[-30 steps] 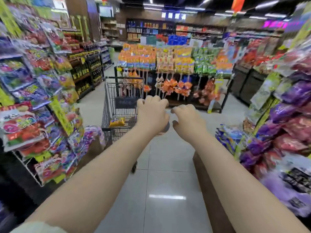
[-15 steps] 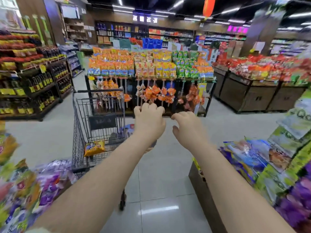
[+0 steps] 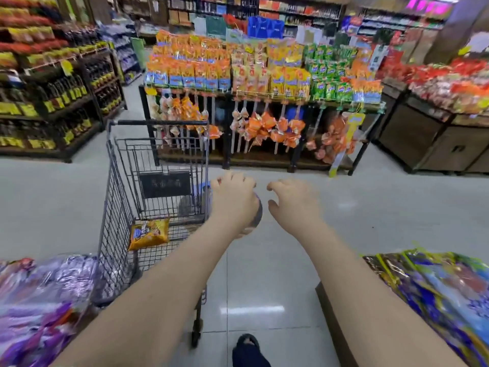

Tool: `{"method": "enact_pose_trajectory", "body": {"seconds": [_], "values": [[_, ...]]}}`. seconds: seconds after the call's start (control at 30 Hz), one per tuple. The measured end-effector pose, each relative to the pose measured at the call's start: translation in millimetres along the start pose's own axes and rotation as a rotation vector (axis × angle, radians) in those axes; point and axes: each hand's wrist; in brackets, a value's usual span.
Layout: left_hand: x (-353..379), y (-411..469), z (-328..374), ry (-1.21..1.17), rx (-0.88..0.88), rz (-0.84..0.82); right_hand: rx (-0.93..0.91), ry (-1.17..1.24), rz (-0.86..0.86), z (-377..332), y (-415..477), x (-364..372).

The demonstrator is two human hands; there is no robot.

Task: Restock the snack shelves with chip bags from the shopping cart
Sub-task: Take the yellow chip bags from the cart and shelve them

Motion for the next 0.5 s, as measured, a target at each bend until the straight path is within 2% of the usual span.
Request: {"method": "enact_pose_trajectory", "body": {"seconds": [0.13, 0.27, 0.5], "values": [[49, 79, -22, -0.008, -0.105, 0.069, -0.119, 0.026, 0.003, 20, 93, 48], [77, 145, -59, 0.084, -0.256, -0.007, -0.262, 0.087, 0.031, 24, 184, 89], [108, 180, -152, 0.112, -0.509, -0.082, -0.485, 0.174, -0.088, -27, 286, 158]]}}
Point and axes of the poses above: each hand's wrist, its own y-axis towards the middle knuckle, its own x-axis out of the palm, z = x × y, and after that the axes turned 10 degrees about -x, right-handed
